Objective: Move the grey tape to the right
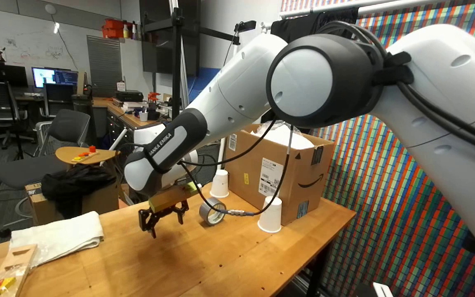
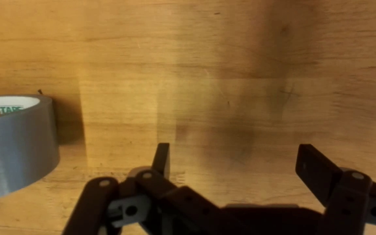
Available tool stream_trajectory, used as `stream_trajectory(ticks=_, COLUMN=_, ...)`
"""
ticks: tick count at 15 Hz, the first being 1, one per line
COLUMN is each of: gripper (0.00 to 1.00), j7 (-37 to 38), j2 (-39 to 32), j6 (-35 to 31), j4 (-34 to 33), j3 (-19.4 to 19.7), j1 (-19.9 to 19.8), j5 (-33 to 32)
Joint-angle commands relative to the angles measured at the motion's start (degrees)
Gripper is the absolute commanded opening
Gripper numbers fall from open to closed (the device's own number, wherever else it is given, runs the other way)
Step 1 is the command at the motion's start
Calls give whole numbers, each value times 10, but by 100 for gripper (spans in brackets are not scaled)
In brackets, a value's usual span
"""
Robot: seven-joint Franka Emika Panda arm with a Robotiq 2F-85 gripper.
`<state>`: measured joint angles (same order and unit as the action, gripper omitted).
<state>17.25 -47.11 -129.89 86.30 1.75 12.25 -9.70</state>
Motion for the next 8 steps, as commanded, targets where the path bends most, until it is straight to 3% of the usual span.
stream_trajectory(ticks=1, gripper=100, j7=-17, j2=18, j6=-15, j4=22, j3=6, j1=-12, j5=2)
stream_trajectory(ticks=8, gripper=100, j7=-32, j2=19, j6=-16, j4=26, j3=7, j1=-33, j5=3)
